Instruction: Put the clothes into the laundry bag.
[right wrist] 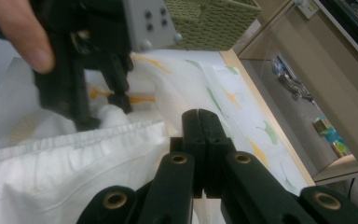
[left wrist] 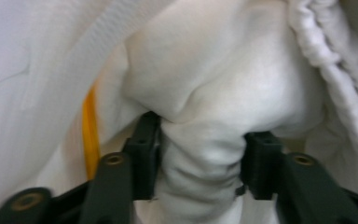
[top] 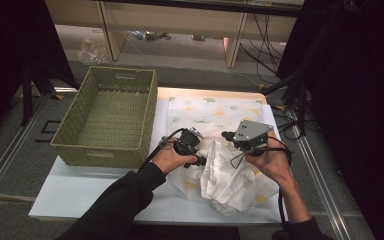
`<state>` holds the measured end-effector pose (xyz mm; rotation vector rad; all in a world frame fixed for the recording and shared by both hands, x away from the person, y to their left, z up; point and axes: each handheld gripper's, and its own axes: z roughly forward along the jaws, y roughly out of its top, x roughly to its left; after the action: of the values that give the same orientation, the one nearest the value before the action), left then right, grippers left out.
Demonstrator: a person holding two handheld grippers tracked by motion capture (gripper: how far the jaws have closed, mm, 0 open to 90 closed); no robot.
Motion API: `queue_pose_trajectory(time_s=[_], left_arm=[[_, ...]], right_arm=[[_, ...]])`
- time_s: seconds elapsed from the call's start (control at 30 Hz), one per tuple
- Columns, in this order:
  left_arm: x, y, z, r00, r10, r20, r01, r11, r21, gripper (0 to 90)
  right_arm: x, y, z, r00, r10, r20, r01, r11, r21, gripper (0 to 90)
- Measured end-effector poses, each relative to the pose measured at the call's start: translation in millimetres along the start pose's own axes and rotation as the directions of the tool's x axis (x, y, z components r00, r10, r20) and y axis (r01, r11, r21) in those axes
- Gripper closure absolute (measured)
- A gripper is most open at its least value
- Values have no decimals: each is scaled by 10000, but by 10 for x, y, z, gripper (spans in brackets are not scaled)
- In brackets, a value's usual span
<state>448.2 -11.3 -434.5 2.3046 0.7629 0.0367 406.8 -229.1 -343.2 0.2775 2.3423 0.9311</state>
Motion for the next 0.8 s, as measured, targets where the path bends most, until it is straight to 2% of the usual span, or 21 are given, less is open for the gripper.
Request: queue_pose_trajectory(time_s=[0.07, 0.2, 0.23, 0.3, 0.37, 0.43, 0.53, 0.57, 0.6, 0.63, 0.67, 0.7, 0.73, 0.77, 0.8], left_arm=[[-76, -35, -127, 9996, 179, -211, -182, 9997, -158, 434], [-205, -125, -398, 9959, 905, -65, -905, 9959, 32, 381], [-273, -155, -416, 9973, 732, 93, -729, 9970, -248, 377], [-373, -195, -452, 9926, 952, 756, -939, 9954, -199, 370], [-465, -218, -439, 9874, 1145, 1089, -1138, 9934, -127, 361], [-558, -227, -366, 9856, 958, 1394, -933, 9953, -249, 324], [-638, -223, -206, 9800, 801, 1823, -786, 9968, -153, 285], [-651, -220, -143, 9819, 689, 1766, -681, 9976, -108, 269], [-646, -210, -92, 9869, 741, 1430, -737, 9973, -79, 258], [-636, -200, -30, 9860, 586, 1563, -586, 9983, -47, 250], [-619, -188, 24, 9853, 430, 1652, -423, 9991, -77, 255], [-605, -179, 75, 9820, 287, 1865, -275, 9996, -87, 282], [-590, -169, 121, 9771, 241, 2114, -218, 9997, -129, 373], [-580, -160, 157, 9790, 295, 2015, -247, 9993, -264, 506], [-556, -144, 173, 9818, 634, 1788, -600, 9979, -243, 602]], right_arm=[[-12, -3, -8, 10000, 12, 19, -12, 10000, -35, 900], [-13, -10, -11, 10000, 92, 36, -92, 9999, -45, 900], [-17, -8, -11, 9999, 93, 54, -92, 9999, -53, 900], [-22, 0, -10, 10000, 5, 84, -4, 10000, -72, 900], [-9, 3, -10, 9999, 78, 70, -77, 10000, -34, 900], [-11, 8, -8, 10000, 34, 86, -34, 10000, -25, 900], [0, 24, -15, 9999, 56, 130, -56, 10000, 8, 900], [6, 26, -16, 9998, 100, 144, -101, 9999, 45, 900], [1, 23, -16, 9999, 26, 145, -27, 10000, 24, 900], [-2, 22, -15, 9999, 32, 140, -32, 10000, 10, 900], [-3, 23, -16, 9999, 51, 134, -52, 10000, 10, 900], [-3, 23, -14, 9999, 43, 138, -44, 10000, 8, 900], [-1, 21, -12, 9999, 43, 124, -43, 10000, 18, 900], [-3, 18, -6, 10000, -17, 87, 17, 10000, 21, 900], [-5, 11, -5, 10000, -1, 96, 1, 10000, 26, 900]])
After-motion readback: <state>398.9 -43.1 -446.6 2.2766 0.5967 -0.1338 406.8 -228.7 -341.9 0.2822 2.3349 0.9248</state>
